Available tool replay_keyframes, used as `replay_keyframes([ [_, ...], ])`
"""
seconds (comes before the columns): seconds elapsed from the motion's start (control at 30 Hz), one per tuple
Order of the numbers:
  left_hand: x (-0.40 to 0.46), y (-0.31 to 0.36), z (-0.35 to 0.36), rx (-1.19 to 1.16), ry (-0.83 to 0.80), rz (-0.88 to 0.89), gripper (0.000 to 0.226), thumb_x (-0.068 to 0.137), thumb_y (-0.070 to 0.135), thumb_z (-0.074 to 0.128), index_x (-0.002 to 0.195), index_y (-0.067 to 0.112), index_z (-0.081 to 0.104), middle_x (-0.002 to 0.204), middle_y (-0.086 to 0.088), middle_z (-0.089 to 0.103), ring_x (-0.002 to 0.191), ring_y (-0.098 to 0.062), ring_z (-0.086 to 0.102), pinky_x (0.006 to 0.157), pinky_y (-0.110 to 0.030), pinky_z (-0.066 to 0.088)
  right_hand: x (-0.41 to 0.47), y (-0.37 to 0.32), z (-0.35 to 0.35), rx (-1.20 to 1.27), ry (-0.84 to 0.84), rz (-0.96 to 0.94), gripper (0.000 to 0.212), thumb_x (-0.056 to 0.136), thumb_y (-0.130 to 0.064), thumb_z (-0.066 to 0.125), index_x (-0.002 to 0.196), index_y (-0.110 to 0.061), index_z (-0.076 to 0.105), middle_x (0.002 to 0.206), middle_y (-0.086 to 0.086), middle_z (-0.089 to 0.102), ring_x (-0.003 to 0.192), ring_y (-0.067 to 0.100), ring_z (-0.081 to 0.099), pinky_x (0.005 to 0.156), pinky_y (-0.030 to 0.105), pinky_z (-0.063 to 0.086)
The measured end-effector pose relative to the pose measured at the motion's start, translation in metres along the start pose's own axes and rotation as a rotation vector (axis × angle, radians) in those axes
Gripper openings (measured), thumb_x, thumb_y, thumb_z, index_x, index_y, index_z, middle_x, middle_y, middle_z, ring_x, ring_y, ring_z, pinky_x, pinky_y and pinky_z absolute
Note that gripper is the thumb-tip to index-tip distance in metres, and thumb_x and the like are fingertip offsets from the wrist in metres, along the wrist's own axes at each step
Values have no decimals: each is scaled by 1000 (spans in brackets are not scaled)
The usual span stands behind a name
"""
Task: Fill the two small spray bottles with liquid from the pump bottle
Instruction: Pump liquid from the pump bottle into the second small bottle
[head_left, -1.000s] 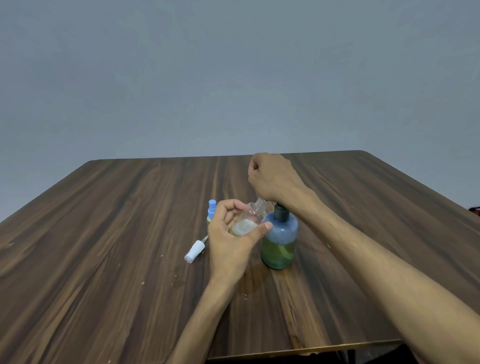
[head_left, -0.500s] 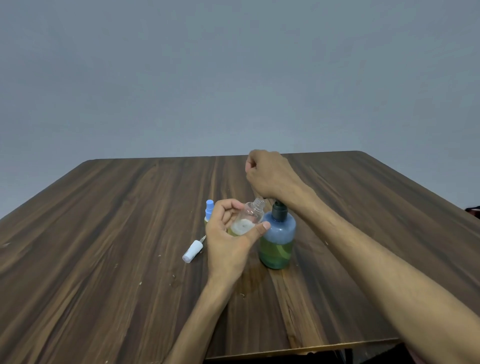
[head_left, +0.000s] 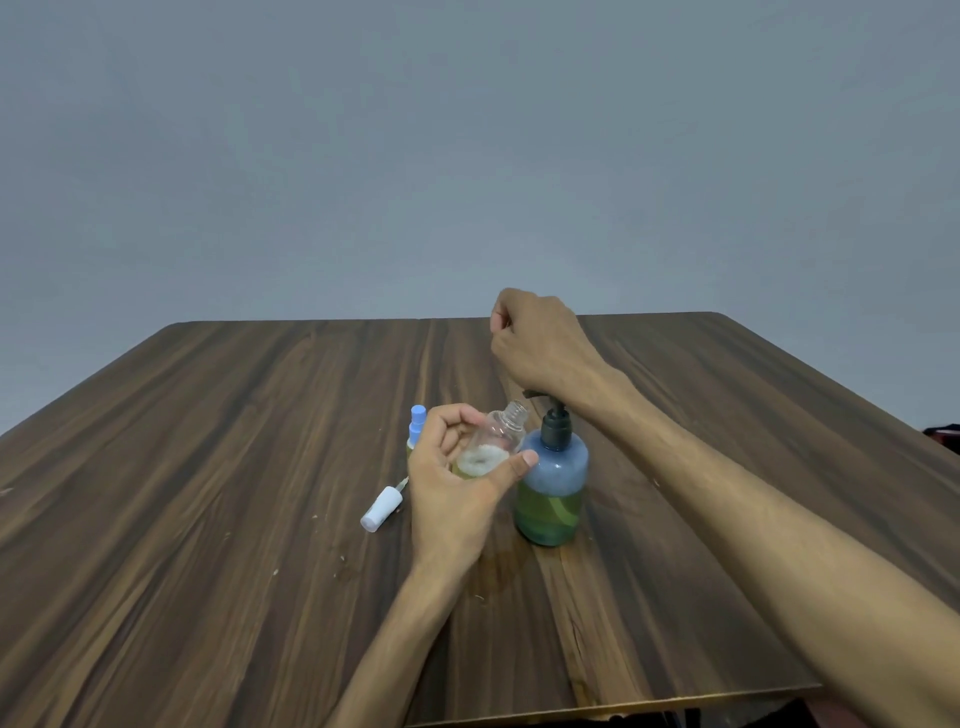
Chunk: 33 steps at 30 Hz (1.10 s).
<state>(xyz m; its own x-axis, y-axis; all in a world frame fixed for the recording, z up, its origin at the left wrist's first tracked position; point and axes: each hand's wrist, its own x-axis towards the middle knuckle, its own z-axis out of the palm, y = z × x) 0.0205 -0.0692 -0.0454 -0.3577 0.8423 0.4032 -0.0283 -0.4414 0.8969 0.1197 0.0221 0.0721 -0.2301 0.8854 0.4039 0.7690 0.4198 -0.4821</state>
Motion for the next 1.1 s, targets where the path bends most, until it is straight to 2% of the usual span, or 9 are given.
replay_keyframes([
  [0.1, 1, -2, 0, 9, -3, -4, 51, 64, 8, 97, 102, 18, 65, 101, 1, 75, 101, -19, 74, 90, -33, 60, -7, 4, 7, -47, -28, 15, 19, 87, -8, 41, 86, -17, 58, 88, 5, 68, 85, 29, 62, 73, 41, 53],
  [0.2, 1, -2, 0, 16, 3, -9, 51, 65, 3, 98, 101, 18, 65, 99, 2, 75, 98, -18, 74, 86, -27, 59, -6, 3, 4, -35, -20, 13, 20, 84, -7, 40, 83, -18, 57, 85, 4, 67, 83, 29, 61, 68, 38, 49],
  [0.33, 2, -2, 0, 11, -11, 4, 52, 65, -2, 98, 102, 15, 64, 98, 3, 76, 98, -16, 75, 87, -28, 59, -2, 4, 6, -61, -9, 12, 24, 86, -9, 41, 79, -15, 63, 79, 3, 68, 78, 28, 63, 66, 37, 50],
  [0.43, 2, -1, 0, 8, 2, 1, 54, 61, 8, 99, 102, 15, 65, 98, 0, 76, 97, -18, 75, 87, -30, 60, -6, 5, 8, -99, -42, 28, 27, 86, -11, 42, 77, -8, 67, 78, 9, 71, 79, 34, 66, 72, 40, 57],
  [0.53, 1, -1, -1, -7, -4, 0, 53, 58, 16, 95, 101, 16, 64, 98, -1, 76, 96, -17, 75, 86, -33, 61, -1, 0, 2, -24, -3, 12, 27, 85, -8, 40, 78, 1, 64, 76, 17, 71, 67, 35, 65, 65, 43, 60],
  [0.63, 2, -1, 1, 1, -9, 1, 53, 59, 16, 94, 102, 16, 65, 100, -1, 76, 100, -19, 75, 90, -36, 61, -4, 2, 5, -64, -30, 24, 22, 83, -7, 42, 66, -5, 56, 68, 14, 65, 62, 30, 54, 56, 35, 46],
  [0.73, 2, -1, 1, 23, 0, 11, 52, 59, 17, 95, 102, 17, 65, 100, -2, 75, 101, -22, 74, 90, -35, 61, -8, 2, 6, -121, -59, 55, 23, 85, -10, 47, 67, -8, 60, 69, 8, 66, 66, 28, 53, 54, 31, 34],
  [0.87, 2, -2, -1, 5, -9, 18, 52, 62, 9, 97, 101, 17, 65, 99, 1, 76, 98, -18, 75, 86, -28, 60, -4, -2, 1, -106, -5, 44, 30, 87, -8, 46, 58, -16, 45, 58, 0, 51, 58, 22, 45, 53, 31, 31],
  [1.1, 2, -4, -1, 16, -2, 23, 52, 60, 18, 95, 101, 17, 65, 99, -1, 75, 99, -21, 74, 89, -35, 60, -7, -2, -2, -105, -27, 69, 28, 83, -8, 46, 56, -16, 42, 58, 0, 53, 58, 23, 47, 54, 31, 32],
])
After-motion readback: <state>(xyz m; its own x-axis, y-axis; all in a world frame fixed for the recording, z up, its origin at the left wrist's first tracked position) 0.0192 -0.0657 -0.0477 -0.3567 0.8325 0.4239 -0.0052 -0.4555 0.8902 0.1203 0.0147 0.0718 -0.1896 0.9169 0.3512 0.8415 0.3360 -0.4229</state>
